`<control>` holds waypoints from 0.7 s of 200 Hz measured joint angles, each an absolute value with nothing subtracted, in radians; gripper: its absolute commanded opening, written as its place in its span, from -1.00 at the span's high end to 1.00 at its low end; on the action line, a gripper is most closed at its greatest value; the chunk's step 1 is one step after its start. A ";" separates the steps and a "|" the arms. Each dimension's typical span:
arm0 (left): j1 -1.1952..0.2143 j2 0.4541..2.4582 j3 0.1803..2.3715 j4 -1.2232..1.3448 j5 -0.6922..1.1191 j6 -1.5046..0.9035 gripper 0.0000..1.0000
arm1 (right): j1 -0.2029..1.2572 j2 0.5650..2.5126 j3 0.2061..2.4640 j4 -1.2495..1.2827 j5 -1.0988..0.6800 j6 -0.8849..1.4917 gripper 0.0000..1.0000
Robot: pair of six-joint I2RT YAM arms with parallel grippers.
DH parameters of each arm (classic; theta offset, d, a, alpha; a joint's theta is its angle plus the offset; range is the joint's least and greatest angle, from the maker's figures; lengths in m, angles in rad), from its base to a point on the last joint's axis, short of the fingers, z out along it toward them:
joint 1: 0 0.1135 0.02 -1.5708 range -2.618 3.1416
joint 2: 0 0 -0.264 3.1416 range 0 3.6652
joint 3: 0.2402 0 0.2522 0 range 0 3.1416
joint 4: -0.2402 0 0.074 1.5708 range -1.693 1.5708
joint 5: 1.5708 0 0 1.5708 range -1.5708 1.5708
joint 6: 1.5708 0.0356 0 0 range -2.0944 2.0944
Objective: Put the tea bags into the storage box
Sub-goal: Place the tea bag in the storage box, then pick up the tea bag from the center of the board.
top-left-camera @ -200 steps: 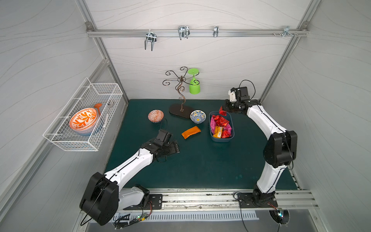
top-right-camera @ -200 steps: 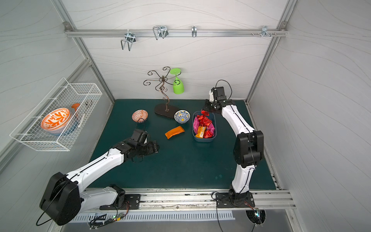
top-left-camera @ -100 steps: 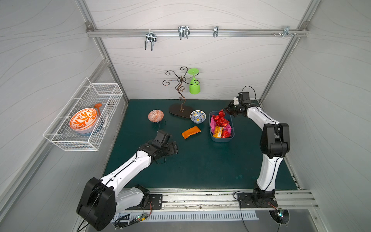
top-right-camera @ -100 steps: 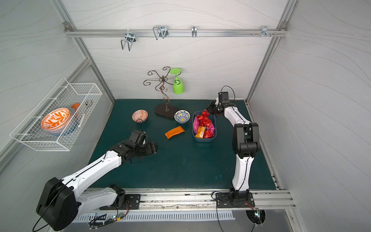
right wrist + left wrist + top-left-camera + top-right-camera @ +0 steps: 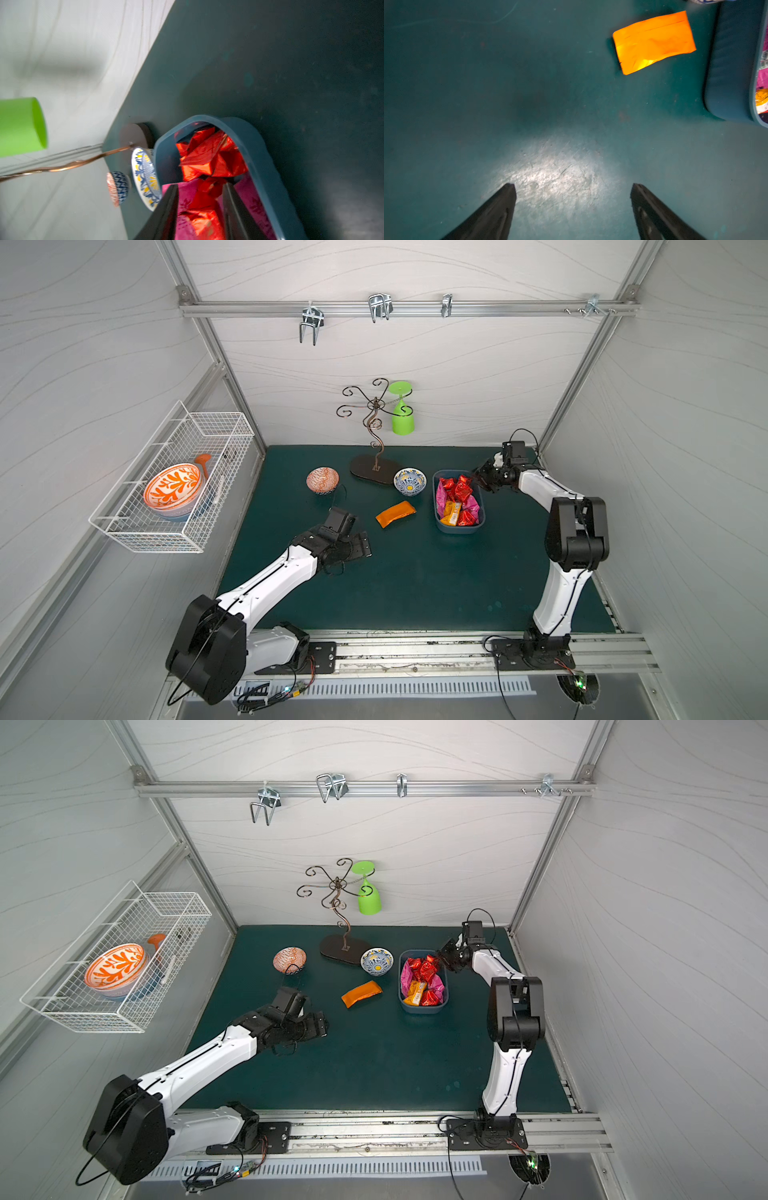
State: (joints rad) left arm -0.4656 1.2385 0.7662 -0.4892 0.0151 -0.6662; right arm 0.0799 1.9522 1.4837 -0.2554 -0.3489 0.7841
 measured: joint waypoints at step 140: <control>-0.471 1.649 1.247 -0.504 0.091 -0.110 -0.69 | 0.300 1.316 1.050 -0.376 -0.248 0.467 -0.15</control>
State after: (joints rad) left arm -0.4709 1.6485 1.2469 -0.5037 0.0906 -0.1104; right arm 0.2996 1.3163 1.0500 -0.3763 -0.2481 0.4667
